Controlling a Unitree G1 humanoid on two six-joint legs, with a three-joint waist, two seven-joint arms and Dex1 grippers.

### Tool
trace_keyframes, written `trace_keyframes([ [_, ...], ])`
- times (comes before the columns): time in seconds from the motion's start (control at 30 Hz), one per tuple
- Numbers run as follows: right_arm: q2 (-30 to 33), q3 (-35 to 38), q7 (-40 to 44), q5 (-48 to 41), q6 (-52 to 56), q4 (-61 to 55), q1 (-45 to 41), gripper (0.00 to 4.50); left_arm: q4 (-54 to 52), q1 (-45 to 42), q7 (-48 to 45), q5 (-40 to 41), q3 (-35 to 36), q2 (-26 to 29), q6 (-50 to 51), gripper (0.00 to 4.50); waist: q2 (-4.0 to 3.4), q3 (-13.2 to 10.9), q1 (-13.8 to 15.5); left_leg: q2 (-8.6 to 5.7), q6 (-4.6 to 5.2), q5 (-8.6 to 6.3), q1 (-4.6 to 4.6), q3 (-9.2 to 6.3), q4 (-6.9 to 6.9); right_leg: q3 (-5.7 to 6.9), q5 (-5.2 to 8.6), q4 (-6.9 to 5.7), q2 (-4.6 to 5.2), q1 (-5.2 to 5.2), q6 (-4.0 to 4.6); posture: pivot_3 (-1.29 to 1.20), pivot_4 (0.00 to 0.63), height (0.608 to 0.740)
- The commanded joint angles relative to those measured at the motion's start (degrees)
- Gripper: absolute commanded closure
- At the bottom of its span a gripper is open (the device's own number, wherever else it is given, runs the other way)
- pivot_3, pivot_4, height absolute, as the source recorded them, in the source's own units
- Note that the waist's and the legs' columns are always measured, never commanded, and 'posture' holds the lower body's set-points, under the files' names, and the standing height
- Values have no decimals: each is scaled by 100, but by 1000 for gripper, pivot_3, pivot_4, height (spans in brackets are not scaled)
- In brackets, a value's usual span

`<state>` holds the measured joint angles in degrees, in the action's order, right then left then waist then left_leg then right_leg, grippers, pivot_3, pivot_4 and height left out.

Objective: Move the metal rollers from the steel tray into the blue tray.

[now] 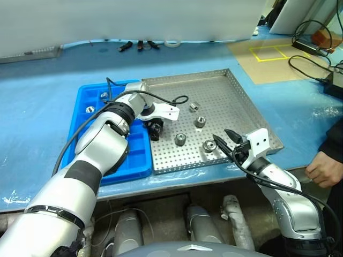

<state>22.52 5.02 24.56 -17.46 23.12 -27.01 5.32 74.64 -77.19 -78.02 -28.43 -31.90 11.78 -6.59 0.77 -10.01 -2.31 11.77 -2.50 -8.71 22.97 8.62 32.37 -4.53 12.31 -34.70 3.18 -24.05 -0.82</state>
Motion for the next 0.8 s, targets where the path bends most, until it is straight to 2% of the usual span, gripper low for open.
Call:
trace_keyframes([
  [0.03,0,41,-23,7,-136,-224,-16,2129,160,164,-7,-274,-170,211,-15,2664,0,0,-2,0,1,0,0,0,0,0,0,0,0,0,0,-393,150,740],
  [0.4,4,10,55,20,-146,-107,-169,2129,107,216,-163,-156,-52,242,-112,2662,-2,1,-8,0,4,-2,-4,1,-3,-2,0,1,0,0,1,-376,150,740],
  [0.53,25,-29,314,-309,27,-291,-96,2129,44,146,-691,92,178,315,-305,2662,-1,1,-11,1,4,-3,-1,4,-10,-5,0,5,-2,-6,2,-372,150,740],
  [0.67,114,-38,592,-727,236,-584,-14,2129,0,119,-843,181,287,402,-497,2662,-1,0,-10,6,3,-2,5,5,-21,-4,5,12,-11,-13,11,-367,150,740],
  [0.8,134,-29,533,-711,253,-563,-97,2129,-20,90,-775,229,368,463,-555,2662,0,0,-7,6,0,-2,6,5,-25,-3,6,16,-11,-14,13,-359,150,740],
])
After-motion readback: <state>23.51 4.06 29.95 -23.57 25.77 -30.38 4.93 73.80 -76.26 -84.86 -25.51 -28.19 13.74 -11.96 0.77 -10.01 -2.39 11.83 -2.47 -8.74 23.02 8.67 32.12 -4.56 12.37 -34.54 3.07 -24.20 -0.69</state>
